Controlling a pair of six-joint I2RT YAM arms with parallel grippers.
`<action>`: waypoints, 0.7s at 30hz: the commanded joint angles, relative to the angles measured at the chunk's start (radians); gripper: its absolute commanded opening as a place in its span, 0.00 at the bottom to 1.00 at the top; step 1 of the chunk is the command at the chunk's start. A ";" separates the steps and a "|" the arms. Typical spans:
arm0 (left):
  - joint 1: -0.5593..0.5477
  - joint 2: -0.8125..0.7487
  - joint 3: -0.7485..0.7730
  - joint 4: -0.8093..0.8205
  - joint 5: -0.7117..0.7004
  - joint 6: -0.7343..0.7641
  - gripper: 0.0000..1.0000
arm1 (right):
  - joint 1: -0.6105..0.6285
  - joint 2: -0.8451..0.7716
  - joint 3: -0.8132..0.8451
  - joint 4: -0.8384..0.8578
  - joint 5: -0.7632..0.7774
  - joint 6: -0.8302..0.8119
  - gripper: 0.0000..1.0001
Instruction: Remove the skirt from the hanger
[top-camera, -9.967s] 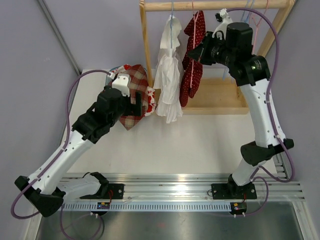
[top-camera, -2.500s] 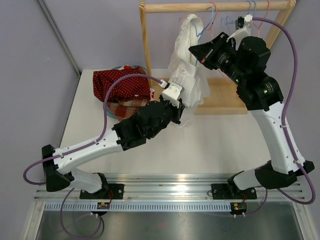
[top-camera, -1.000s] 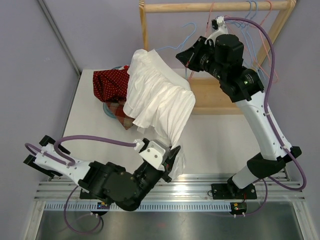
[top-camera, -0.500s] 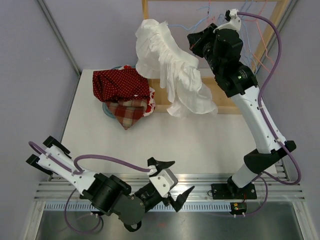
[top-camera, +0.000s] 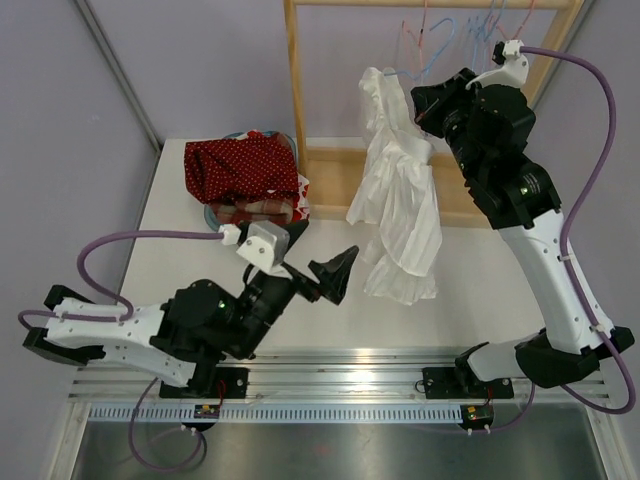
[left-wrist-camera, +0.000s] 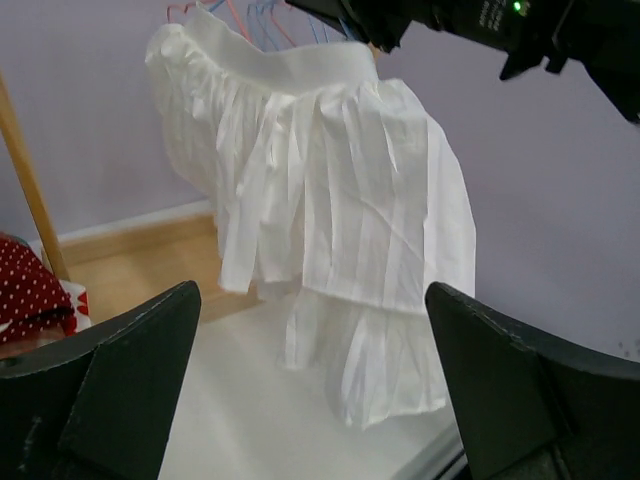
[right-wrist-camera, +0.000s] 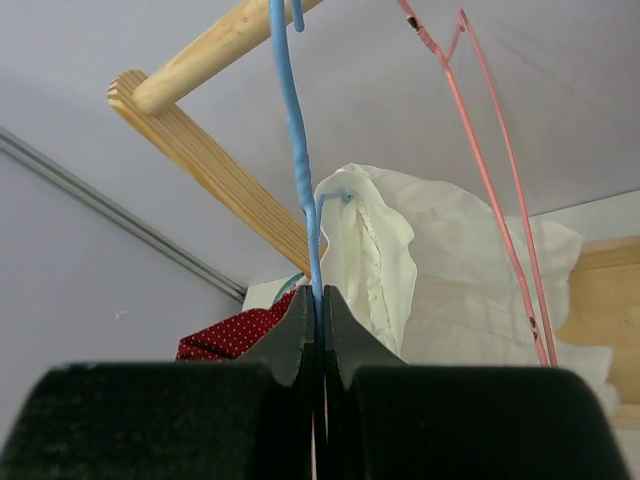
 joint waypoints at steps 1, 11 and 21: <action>0.119 0.100 0.081 0.038 0.215 -0.031 0.99 | 0.011 -0.025 0.028 0.014 -0.088 -0.095 0.00; 0.223 0.324 0.273 0.035 0.481 -0.107 0.99 | 0.027 0.016 -0.015 -0.020 -0.087 -0.131 0.00; 0.308 0.369 0.288 0.031 0.534 -0.179 0.87 | 0.027 -0.040 -0.075 0.011 -0.105 -0.071 0.00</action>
